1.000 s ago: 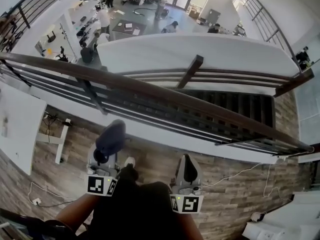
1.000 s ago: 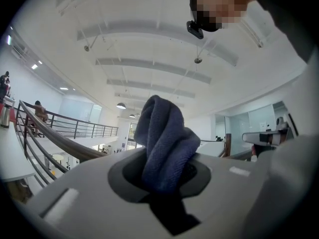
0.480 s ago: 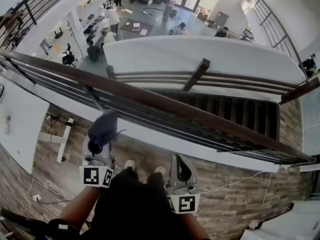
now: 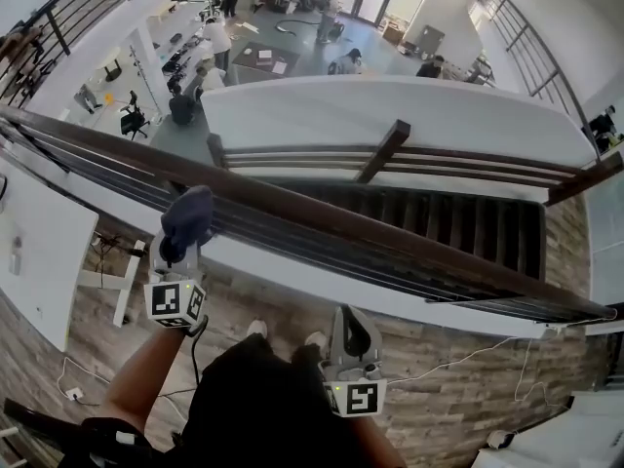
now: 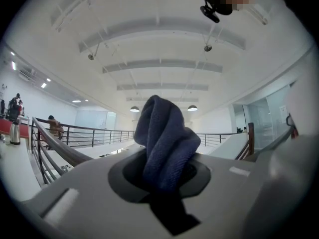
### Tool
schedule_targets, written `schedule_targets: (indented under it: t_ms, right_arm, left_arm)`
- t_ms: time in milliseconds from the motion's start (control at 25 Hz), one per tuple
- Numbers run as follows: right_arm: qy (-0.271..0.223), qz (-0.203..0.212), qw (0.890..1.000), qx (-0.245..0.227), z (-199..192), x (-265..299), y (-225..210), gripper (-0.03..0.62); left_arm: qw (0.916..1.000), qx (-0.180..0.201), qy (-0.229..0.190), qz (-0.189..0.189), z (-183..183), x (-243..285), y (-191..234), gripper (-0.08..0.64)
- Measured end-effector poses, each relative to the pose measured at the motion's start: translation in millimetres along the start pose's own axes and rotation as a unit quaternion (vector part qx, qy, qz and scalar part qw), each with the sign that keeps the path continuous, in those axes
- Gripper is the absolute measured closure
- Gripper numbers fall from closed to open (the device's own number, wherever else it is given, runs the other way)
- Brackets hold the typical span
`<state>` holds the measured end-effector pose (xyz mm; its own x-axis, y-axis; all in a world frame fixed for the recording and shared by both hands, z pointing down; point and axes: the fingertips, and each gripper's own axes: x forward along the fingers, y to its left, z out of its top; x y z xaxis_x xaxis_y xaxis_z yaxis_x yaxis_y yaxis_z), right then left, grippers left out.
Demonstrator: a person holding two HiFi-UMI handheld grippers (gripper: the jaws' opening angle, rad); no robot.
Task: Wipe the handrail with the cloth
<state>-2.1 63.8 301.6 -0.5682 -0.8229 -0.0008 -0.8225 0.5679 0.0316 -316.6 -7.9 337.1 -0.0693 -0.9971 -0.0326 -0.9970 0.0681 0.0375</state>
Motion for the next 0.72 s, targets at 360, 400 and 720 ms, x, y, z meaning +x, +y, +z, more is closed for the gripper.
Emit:
schedule_targets:
  t_ms: [360, 400, 720]
  right_arm:
    - [0.016, -0.011, 1.000, 0.020, -9, 18, 14, 0.591]
    - [0.015, -0.012, 1.000, 0.021, -9, 20, 16, 0.591]
    - [0.028, -0.038, 0.999, 0.010, -14, 14, 11, 0.591]
  left_arm:
    - [0.9986, -0.024, 0.047, 0.009, -30, 69, 66, 0.486]
    - [0.9986, -0.022, 0.048, 0.010, -30, 75, 70, 0.486]
    - [0.9949, -0.059, 0.080, 0.014, -55, 109, 78, 0.485]
